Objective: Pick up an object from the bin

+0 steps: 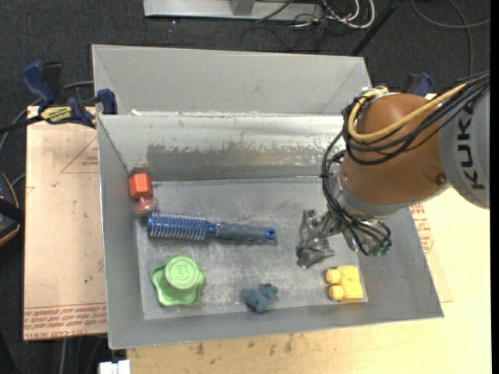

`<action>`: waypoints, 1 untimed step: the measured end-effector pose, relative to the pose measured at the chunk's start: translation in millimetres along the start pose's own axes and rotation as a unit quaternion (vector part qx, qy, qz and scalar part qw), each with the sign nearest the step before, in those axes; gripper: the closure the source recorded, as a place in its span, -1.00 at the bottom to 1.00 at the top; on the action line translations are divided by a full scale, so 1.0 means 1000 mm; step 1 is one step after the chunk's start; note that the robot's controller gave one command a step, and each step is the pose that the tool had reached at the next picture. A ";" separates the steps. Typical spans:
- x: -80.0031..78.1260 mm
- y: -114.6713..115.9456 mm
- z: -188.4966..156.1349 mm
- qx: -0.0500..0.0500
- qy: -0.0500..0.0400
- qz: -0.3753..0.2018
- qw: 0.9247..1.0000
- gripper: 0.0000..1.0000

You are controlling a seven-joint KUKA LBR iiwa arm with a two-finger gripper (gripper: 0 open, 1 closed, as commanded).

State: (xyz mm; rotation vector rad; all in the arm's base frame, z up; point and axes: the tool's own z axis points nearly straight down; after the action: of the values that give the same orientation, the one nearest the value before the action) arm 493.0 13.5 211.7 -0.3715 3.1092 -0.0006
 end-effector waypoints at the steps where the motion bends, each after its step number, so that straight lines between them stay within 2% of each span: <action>1: 0.002 0.001 0.005 -0.001 0.005 0.000 1.000 -1.00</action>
Offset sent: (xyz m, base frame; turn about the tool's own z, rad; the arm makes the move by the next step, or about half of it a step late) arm 0.0000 0.0000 0.0000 0.0000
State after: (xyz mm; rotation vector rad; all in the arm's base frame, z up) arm 491.2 13.6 207.1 -0.3727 3.1189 0.0016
